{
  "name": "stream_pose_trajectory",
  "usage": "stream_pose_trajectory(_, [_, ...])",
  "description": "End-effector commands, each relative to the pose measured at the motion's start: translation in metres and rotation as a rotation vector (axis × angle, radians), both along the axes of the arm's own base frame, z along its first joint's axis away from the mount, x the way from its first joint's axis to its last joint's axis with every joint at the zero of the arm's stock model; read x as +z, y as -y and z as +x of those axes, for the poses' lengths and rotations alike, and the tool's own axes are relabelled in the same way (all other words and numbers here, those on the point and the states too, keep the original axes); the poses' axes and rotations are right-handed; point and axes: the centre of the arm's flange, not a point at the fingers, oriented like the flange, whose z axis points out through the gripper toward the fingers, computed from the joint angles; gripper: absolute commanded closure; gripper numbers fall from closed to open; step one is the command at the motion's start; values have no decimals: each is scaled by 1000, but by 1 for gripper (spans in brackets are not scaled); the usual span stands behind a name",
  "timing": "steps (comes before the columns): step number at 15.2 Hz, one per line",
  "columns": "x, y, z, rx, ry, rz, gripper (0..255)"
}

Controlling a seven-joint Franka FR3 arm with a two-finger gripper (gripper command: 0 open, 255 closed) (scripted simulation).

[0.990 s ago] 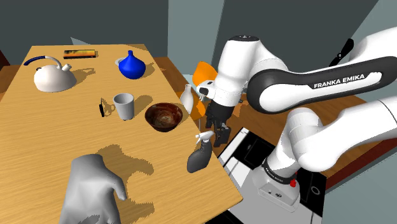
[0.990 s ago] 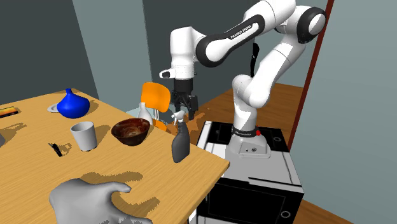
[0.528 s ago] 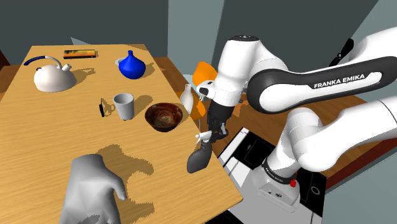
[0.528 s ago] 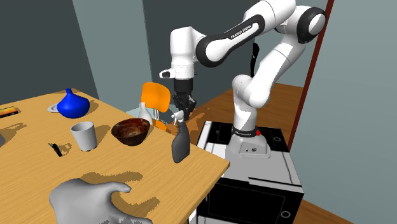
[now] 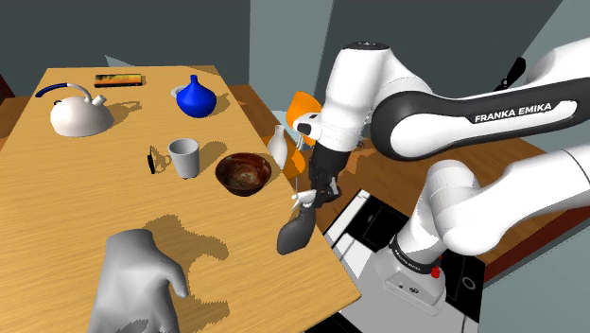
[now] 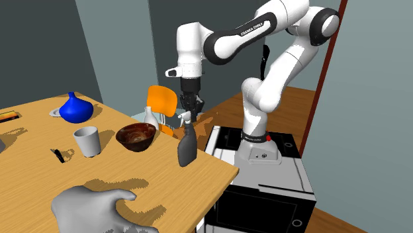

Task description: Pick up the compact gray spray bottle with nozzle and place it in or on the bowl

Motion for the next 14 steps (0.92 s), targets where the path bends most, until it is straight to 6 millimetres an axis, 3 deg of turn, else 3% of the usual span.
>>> stream_pose_trajectory(1, [10,0,0,0,0,0,255])
stream_pose_trajectory(14, [79,0,0,0,0,0,255])
